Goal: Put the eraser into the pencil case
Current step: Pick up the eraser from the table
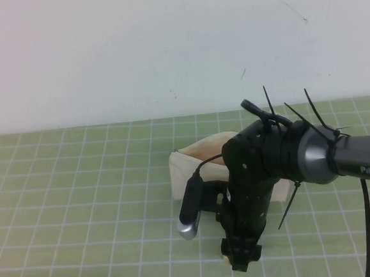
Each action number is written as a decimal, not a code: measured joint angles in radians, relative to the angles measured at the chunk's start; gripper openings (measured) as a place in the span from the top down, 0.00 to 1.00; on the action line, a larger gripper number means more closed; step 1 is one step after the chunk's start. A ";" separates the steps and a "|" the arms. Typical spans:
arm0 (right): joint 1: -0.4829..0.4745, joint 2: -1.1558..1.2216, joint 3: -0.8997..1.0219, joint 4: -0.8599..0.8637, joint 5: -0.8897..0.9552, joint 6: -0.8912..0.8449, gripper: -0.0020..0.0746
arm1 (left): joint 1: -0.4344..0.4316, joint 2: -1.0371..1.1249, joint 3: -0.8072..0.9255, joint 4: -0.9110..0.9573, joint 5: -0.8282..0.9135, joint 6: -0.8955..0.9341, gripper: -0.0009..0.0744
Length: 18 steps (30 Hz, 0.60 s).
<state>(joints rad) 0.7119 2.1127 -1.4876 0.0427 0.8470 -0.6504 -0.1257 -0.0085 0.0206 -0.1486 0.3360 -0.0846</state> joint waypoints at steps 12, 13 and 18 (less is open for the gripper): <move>-0.007 0.006 -0.006 -0.004 -0.003 -0.002 0.49 | 0.000 0.000 0.000 0.000 0.000 0.000 0.99; -0.007 0.006 -0.008 -0.004 0.000 -0.002 0.53 | 0.000 0.000 0.000 0.000 0.000 0.000 0.99; -0.007 0.002 -0.008 0.023 0.033 -0.002 0.70 | 0.000 0.000 0.000 0.000 0.000 0.000 0.99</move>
<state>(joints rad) 0.7053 2.1147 -1.4956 0.0653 0.8803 -0.6521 -0.1257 -0.0085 0.0206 -0.1486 0.3360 -0.0846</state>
